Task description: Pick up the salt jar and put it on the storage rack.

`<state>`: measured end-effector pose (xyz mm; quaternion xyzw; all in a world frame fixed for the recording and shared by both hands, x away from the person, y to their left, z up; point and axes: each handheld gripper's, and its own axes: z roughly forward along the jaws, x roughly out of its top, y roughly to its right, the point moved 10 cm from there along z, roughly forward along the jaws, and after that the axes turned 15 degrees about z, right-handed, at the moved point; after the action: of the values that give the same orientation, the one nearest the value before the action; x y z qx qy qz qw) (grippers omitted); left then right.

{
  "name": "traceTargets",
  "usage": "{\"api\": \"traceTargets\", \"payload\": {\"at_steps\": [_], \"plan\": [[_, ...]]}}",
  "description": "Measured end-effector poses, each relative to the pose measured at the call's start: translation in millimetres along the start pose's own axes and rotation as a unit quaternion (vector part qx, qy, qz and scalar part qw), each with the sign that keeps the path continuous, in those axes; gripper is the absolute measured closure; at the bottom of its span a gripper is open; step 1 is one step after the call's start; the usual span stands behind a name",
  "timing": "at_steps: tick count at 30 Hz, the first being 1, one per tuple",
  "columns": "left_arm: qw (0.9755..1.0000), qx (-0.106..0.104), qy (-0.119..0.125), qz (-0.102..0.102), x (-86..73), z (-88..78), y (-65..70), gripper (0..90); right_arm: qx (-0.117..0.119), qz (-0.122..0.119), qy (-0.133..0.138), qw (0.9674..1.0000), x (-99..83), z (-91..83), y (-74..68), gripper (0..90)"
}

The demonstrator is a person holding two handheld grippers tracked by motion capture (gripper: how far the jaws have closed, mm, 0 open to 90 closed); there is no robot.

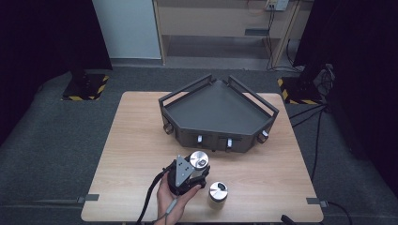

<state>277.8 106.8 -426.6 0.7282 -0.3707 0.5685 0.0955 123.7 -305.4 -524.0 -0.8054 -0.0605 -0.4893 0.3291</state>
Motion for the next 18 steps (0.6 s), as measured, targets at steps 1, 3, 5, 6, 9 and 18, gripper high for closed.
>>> {"api": "traceTargets", "payload": {"at_steps": [1, 3, 5, 6, 9, 18], "plan": [[1.0, 0.0, 0.0, 0.0, 0.0, 0.0, 0.0, 30.4, 0.0, 0.0, 0.0, 1.0, 0.2, -0.3, 0.0, 4.3], [1.0, -0.003, 0.002, 0.0, 11.1, 1.5, -3.3, 30.4, 0.0, 0.001, 0.001, 1.0, 0.5, -0.6, 0.0, 4.3], [1.0, -0.003, 0.005, 0.0, 14.5, 2.1, -4.2, 30.5, 0.0, 0.002, 0.002, 1.0, 0.7, -0.8, -0.1, 4.3], [1.0, -0.002, 0.007, 0.004, 17.7, 2.3, -4.7, 30.4, 0.0, 0.001, 0.004, 1.0, 1.1, -1.1, 0.0, 4.3], [0.9999, 0.001, 0.015, 0.003, 27.4, 4.1, -7.3, 30.4, -0.001, 0.003, 0.005, 1.0, 1.5, -1.8, 0.2, 4.3], [0.9998, 0.001, 0.017, 0.007, 40.6, 7.1, -13.3, 30.4, -0.001, 0.002, 0.007, 1.0, 1.7, -2.6, 0.0, 4.3]]}}
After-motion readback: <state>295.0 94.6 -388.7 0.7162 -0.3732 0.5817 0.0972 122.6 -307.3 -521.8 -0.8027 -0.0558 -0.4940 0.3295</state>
